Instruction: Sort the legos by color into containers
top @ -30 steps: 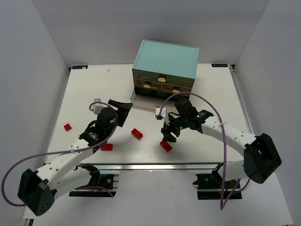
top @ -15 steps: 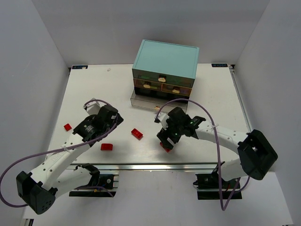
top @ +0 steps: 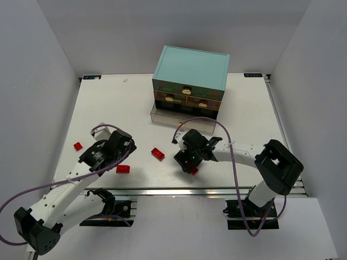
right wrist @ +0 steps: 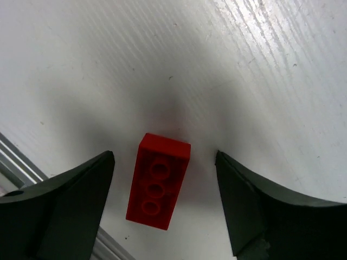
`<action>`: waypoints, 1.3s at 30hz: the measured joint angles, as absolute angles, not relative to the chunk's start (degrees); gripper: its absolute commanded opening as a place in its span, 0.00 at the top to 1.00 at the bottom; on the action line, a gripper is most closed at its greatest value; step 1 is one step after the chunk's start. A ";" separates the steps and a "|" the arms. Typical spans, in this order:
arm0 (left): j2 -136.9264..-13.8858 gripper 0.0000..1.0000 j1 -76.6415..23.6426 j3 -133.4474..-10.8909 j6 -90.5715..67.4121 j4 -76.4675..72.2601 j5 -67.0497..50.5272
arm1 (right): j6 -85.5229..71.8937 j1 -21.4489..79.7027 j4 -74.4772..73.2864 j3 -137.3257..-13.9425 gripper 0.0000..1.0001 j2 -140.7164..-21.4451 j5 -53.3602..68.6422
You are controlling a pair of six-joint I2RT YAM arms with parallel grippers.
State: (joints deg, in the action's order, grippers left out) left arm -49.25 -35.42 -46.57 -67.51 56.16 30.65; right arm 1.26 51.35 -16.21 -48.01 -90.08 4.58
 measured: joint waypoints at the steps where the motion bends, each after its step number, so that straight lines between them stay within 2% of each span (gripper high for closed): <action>1: -48.82 0.10 -35.42 -46.11 -67.77 56.64 30.70 | 0.89 51.66 -15.86 -48.07 0.36 -90.30 3.77; 3: -47.66 0.12 -35.42 -44.62 -68.51 57.36 30.81 | 0.08 52.10 -15.66 -48.27 0.47 -90.70 2.31; 4: -47.09 0.13 -35.42 -43.88 -68.95 57.91 30.81 | -0.34 52.25 -15.53 -48.38 0.61 -90.89 1.52; 5: -46.54 0.14 -35.42 -43.11 -69.43 58.28 30.83 | -0.43 52.31 -15.42 -48.47 0.69 -91.05 0.93; 6: -45.80 0.14 -35.42 -42.09 -70.04 58.28 30.85 | -0.80 52.40 -15.46 -48.56 0.81 -91.15 0.38; 9: -43.59 0.18 -35.42 -39.03 -71.83 58.52 30.70 | -0.82 52.49 -15.59 -48.58 0.99 -91.11 -0.54; 10: -42.87 0.18 -35.42 -37.95 -72.66 58.39 30.63 | -0.21 52.49 -15.75 -48.58 1.00 -91.00 -0.80; 16: -41.52 0.19 -35.42 -32.77 -77.25 57.76 28.95 | 11.09 50.39 -16.32 -49.21 1.00 -84.36 0.69; 20: -43.07 0.17 -35.42 -31.57 -79.05 56.62 27.57 | 24.05 47.51 -12.82 -57.78 1.00 -81.41 3.31; 26: -47.86 0.13 -35.42 -31.88 -80.01 55.07 26.52 | 33.80 40.99 -8.62 -77.54 1.00 -93.67 4.67; 35: -48.60 0.11 -35.42 -34.09 -80.07 55.46 26.50 | 40.62 35.00 -10.46 -86.13 1.00 -108.03 2.70; 38: -49.19 0.11 -35.42 -34.54 -80.07 55.55 26.57 | 41.85 34.46 -10.76 -86.13 0.69 -108.55 2.57; 39: -49.56 0.11 -35.42 -34.72 -80.07 55.48 26.57 | 42.17 34.33 -10.76 -86.13 0.50 -108.55 2.57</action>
